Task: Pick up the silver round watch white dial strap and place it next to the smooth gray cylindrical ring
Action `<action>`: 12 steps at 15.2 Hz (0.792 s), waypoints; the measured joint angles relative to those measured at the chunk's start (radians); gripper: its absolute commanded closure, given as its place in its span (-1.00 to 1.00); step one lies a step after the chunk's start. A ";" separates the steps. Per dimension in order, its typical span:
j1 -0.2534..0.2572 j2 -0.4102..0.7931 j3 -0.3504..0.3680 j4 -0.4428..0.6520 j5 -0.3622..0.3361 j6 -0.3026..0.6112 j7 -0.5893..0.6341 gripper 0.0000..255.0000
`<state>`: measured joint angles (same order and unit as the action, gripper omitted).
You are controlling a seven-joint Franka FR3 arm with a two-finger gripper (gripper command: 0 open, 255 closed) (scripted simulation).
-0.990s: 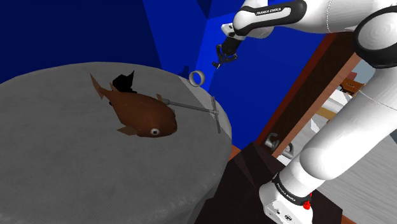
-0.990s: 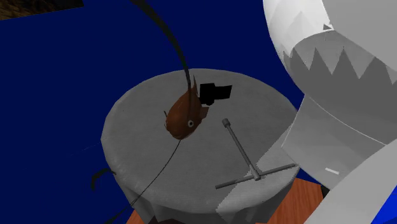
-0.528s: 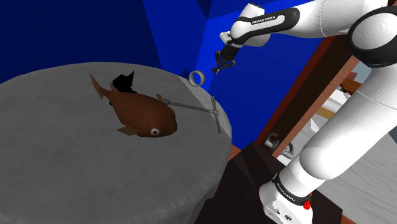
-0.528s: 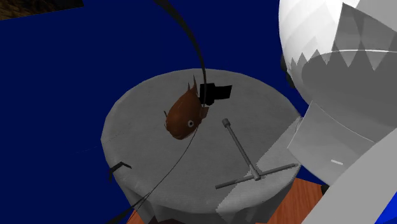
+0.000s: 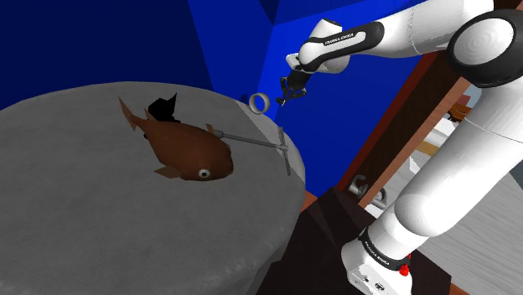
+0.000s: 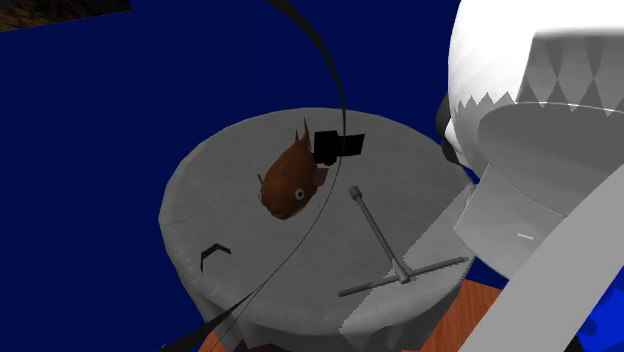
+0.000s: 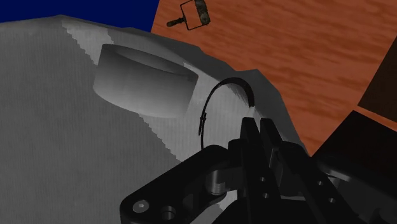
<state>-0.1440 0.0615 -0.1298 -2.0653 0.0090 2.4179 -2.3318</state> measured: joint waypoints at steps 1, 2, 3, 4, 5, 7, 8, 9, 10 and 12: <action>0.000 0.005 0.000 -0.007 0.001 0.013 0.000 1.00; 0.001 0.011 0.001 -0.013 0.001 0.024 0.002 1.00; -0.001 0.018 0.000 -0.020 0.004 0.038 -0.003 1.00; -0.001 0.026 0.001 -0.025 0.005 0.051 -0.003 1.00; 0.000 0.029 0.001 -0.034 0.006 0.063 -0.003 1.00; 0.000 0.042 0.002 -0.048 0.009 0.090 -0.004 1.00; 0.000 0.049 0.002 -0.053 0.010 0.102 -0.004 1.00; -0.001 0.057 0.002 -0.058 0.012 0.115 -0.007 1.00; -0.001 0.066 0.003 -0.061 0.014 0.126 -0.008 1.00; -0.003 0.079 0.003 -0.072 0.018 0.150 -0.012 1.00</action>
<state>-0.1465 0.1407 -0.1269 -2.1368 0.0272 2.5679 -2.3436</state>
